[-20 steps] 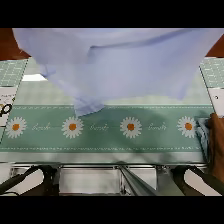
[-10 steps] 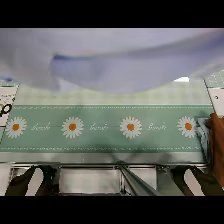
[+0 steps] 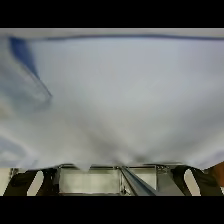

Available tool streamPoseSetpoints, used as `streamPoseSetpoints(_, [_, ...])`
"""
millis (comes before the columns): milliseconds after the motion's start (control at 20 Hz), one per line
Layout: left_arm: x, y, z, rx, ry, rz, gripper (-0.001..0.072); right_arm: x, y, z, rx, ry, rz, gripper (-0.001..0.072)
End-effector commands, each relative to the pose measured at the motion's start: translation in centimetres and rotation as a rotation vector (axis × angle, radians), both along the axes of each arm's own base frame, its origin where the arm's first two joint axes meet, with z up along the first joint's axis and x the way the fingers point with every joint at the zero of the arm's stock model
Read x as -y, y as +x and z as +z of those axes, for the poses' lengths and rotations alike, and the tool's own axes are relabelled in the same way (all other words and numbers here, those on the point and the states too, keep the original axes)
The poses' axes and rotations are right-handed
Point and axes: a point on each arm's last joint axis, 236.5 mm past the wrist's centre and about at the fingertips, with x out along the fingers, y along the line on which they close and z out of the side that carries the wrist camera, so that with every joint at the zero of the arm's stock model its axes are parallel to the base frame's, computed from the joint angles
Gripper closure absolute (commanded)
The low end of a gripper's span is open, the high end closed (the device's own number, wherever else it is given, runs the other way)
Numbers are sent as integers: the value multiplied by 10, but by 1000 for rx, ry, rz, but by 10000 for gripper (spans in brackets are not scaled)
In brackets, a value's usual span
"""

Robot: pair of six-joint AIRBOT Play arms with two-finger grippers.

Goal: Fold the shirts.

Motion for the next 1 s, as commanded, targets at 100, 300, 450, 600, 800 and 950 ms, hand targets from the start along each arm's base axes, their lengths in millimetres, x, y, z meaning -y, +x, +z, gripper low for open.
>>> streamPoseSetpoints(100, [4,123,-127,-416,-71,-83,688,-7,101,-125,-302,180,172,684])
streamPoseSetpoints(300, [30,226,-229,-632,-232,-209,688,-6,201,-236,-512,288,240,684])
streamPoseSetpoints(450, [21,295,-311,-699,-329,-156,688,-9,281,-321,-597,353,219,684])
streamPoseSetpoints(600, [6,350,-373,-697,-401,-66,688,-9,347,-387,-647,452,200,684])
streamPoseSetpoints(800, [-5,389,-439,-734,-509,20,688,-16,403,-433,-687,600,213,684])
streamPoseSetpoints(950, [0,388,-474,-805,-524,19,688,-23,418,-451,-701,609,229,684])
